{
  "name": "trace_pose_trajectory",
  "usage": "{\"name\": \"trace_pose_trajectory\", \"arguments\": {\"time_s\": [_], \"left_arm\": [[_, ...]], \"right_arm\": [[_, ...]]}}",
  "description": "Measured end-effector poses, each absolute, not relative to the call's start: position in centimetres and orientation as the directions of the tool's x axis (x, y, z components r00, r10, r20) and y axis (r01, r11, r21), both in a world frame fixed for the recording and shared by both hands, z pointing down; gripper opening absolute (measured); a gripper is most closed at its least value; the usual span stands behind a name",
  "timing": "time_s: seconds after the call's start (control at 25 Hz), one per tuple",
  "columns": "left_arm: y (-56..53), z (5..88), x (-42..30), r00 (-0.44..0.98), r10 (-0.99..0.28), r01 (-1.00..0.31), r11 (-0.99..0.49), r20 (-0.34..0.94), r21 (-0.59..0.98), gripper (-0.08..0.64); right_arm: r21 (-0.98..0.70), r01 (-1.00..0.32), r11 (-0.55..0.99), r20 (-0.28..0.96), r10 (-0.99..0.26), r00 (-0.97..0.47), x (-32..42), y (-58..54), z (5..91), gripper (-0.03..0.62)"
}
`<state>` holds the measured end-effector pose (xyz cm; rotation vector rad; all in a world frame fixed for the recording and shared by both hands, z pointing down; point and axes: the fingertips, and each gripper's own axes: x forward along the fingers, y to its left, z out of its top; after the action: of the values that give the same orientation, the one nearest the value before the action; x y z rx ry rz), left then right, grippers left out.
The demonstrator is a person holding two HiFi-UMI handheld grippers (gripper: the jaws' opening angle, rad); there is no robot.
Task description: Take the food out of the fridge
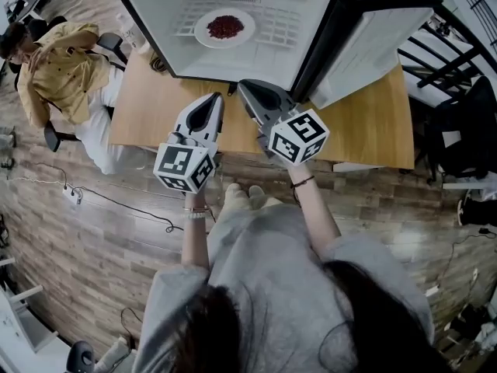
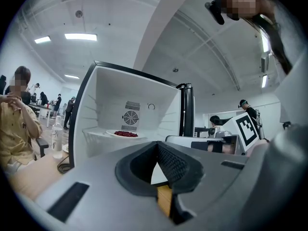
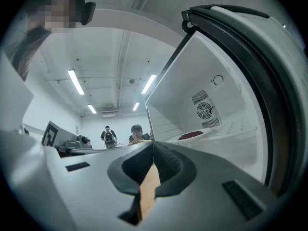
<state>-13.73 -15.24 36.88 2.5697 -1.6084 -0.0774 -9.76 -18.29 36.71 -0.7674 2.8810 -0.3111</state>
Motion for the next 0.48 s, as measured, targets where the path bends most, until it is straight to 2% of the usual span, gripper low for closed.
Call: {"name": "trace_pose_trajectory", "arguments": {"time_s": [0.48], "left_arm": [[-18.7, 37.1, -16.3, 0.586, -0.808, -0.808, -0.579, 0.052, 0.111, 0.008]], "right_arm": [[-0.433, -0.540, 0.721, -0.135, -0.645, -0.752, -11.4, -22.3, 36.9, 0.009]]}}
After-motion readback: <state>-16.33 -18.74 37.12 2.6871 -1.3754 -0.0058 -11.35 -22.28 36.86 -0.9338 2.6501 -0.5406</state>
